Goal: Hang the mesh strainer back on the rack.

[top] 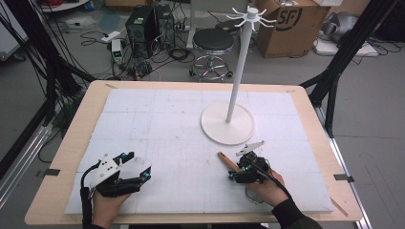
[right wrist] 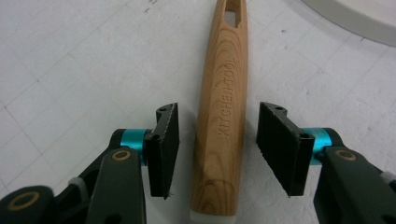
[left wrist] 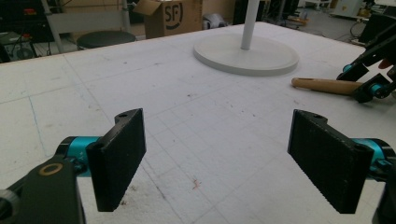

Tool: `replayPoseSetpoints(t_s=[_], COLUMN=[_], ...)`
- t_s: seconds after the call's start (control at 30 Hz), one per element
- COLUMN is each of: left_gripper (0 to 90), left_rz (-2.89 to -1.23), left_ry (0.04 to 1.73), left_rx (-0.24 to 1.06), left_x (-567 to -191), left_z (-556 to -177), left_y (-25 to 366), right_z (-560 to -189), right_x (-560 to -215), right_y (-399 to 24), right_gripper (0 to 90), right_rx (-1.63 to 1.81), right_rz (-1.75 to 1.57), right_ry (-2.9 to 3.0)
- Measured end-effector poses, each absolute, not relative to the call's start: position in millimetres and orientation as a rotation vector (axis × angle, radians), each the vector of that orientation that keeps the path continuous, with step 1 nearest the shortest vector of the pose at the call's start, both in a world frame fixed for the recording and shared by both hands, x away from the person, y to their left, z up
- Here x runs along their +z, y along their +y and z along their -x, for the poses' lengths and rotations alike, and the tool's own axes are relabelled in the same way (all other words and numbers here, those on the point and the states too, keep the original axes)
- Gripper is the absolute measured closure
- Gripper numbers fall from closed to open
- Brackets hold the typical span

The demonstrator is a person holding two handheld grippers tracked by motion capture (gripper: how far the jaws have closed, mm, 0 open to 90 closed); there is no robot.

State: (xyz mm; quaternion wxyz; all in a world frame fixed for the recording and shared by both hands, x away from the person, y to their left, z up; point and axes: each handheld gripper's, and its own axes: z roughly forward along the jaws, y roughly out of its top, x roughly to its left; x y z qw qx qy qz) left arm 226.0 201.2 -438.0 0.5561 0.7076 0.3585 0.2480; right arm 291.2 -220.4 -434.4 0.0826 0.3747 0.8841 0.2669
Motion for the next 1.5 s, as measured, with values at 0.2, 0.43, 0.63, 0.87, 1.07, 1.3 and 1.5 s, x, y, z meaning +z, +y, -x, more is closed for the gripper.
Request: replayPoseSetpoints(t_s=[0.2, 0.43, 0.63, 0.87, 1.07, 1.3, 1.5], left_gripper=[19.8, 19.8, 19.8, 19.9, 19.9, 19.9, 19.9], left_rz=[-1.671, -1.675, -1.669, -1.686, -1.689, -1.678, -1.676], left_ry=[0.845, 0.845, 0.854, 0.843, 0.828, 0.828, 0.830], left_rx=[0.585, 0.585, 0.580, 0.562, 0.555, 0.550, 0.555], left_x=[-438, -438, -439, -441, -441, -440, -439], left_z=[-226, -225, -228, -237, -236, -233, -231], left_y=[201, 202, 202, 192, 189, 193, 194], right_z=[-289, -288, -290, -296, -297, -297, -299], right_x=[-434, -432, -431, -432, -432, -431, -431], right_y=[-219, -215, -215, -221, -221, -221, -222], right_gripper=[50.1, 56.3, 64.5, 66.9, 67.6, 68.5, 68.7], right_rx=[0.777, 0.739, 0.744, 0.787, 0.790, 0.787, 0.790], right_rz=[-1.113, -1.105, -1.107, -1.137, -1.138, -1.138, -1.133], right_ry=[2.632, 2.634, 2.662, 2.699, 2.706, 2.709, 2.716])
